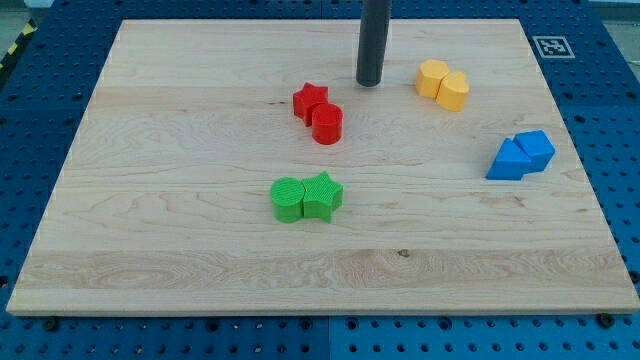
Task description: Separate the yellow blocks
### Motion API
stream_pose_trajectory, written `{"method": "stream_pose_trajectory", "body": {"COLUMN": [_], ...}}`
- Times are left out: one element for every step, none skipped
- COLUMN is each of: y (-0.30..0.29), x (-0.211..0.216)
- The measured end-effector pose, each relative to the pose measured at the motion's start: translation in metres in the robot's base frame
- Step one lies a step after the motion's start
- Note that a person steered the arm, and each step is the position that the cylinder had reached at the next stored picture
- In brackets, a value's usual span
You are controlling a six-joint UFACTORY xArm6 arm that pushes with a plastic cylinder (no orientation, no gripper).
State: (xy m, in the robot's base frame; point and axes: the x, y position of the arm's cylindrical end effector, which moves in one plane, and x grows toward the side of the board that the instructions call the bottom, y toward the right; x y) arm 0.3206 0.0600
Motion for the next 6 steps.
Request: {"method": "stream_pose_trajectory", "body": {"y": [0.000,0.003,0.047,0.099,0.119,0.119], "x": [0.000,-0.035,-0.061,-0.043,-0.030,-0.031]}}
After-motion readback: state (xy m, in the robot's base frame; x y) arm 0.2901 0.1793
